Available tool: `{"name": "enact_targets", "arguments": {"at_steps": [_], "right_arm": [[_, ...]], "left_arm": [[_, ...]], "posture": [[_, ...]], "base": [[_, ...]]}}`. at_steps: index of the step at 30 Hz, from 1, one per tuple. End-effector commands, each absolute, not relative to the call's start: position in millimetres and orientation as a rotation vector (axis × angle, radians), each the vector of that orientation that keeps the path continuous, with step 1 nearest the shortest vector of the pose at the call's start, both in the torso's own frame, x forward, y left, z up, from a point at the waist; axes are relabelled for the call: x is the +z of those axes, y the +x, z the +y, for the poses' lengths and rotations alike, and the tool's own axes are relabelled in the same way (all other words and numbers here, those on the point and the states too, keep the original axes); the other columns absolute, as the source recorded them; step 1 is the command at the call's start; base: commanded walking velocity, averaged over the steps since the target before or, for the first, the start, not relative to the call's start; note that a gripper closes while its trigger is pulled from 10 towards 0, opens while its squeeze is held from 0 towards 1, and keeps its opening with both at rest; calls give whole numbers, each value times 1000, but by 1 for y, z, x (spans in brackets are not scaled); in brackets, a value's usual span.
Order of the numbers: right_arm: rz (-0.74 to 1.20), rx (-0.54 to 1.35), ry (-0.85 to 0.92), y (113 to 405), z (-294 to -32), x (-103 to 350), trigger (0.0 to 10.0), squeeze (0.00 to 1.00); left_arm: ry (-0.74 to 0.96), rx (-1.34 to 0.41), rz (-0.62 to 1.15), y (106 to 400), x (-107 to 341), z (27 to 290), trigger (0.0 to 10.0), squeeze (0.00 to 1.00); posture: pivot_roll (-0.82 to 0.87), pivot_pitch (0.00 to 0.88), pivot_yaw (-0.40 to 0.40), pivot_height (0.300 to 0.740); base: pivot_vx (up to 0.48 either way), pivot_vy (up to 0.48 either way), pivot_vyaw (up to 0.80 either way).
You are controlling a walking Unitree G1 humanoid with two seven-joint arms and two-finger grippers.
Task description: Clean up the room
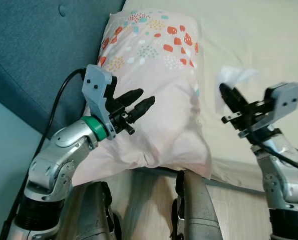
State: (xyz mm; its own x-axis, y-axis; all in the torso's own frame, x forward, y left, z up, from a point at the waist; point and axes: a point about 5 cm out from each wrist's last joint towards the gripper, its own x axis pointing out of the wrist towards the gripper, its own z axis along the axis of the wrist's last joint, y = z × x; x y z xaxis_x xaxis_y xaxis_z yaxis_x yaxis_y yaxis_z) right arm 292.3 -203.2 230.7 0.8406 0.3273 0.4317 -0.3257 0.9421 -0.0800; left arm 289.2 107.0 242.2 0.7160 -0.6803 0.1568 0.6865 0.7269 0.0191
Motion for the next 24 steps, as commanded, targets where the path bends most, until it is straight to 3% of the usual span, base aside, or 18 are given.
{"name": "enact_targets", "arguments": {"at_steps": [1,5,13,24], "right_arm": [[-429,332,46,290,-198,221,10000,0],[-366,301,110,289,-177,202,10000,0],[-327,261,59,301,-168,185,10000,0],[-329,289,37,310,-164,187,10000,0]], "left_arm": [[-55,-721,-163,291,240,105,10000,0],[-7,-573,-194,294,230,102,10000,0],[-29,-255,-192,301,215,117,10000,0],[16,-189,-183,298,200,125,10000,0]], "posture": [[-155,135,54,585],[-141,102,50,585],[-123,62,30,609],[-106,31,6,649]], "base": [[0,0,0],[0,0,0],[0,0,0],[0,0,0]]}}
